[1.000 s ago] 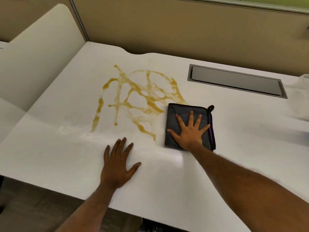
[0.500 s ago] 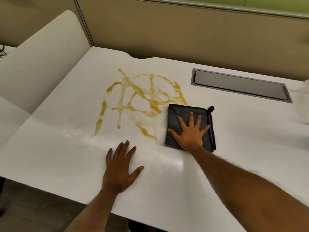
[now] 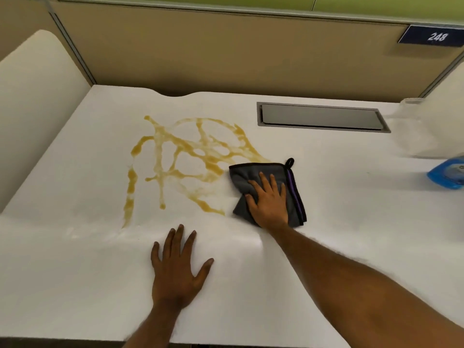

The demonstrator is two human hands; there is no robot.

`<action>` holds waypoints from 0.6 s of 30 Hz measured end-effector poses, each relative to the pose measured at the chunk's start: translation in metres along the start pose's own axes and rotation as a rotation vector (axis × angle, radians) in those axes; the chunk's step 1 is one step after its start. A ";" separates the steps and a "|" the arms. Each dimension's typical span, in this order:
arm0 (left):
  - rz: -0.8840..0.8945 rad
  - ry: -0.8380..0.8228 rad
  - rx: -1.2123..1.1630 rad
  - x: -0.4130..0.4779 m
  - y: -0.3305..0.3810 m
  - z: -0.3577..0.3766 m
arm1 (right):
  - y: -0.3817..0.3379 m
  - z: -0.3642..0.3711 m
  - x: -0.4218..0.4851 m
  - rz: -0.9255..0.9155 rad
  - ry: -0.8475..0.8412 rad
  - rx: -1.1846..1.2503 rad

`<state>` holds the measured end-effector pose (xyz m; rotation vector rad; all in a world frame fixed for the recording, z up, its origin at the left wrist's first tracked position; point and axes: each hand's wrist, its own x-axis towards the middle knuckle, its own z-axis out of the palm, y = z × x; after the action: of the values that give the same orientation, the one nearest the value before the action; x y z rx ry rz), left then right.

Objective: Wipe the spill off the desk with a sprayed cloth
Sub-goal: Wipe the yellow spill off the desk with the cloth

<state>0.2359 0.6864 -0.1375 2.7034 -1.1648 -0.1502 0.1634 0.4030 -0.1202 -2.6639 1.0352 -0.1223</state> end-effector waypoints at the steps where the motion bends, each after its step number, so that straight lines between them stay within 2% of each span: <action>1: 0.000 -0.005 0.005 0.000 0.000 0.000 | -0.011 0.003 0.003 -0.034 -0.013 0.012; 4: -0.004 -0.004 0.006 -0.001 -0.002 0.001 | -0.029 0.012 -0.018 -0.246 -0.061 0.054; 6: 0.001 -0.004 0.016 -0.001 -0.003 0.000 | -0.017 0.013 -0.047 -0.327 -0.024 0.106; 9: 0.002 0.000 0.019 -0.001 -0.002 0.002 | 0.022 0.006 -0.066 -0.249 0.091 0.129; 12: 0.006 0.013 0.013 0.000 -0.001 0.003 | 0.032 0.001 -0.049 -0.084 0.121 0.087; 16: 0.007 0.011 0.010 -0.001 -0.001 0.002 | -0.015 0.010 -0.020 0.055 -0.019 -0.111; 18: 0.003 0.003 0.010 0.000 -0.002 0.002 | -0.046 0.018 -0.022 -0.009 -0.084 -0.153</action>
<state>0.2364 0.6876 -0.1398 2.7094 -1.1724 -0.1393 0.1795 0.4543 -0.1233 -2.7830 1.0443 0.0689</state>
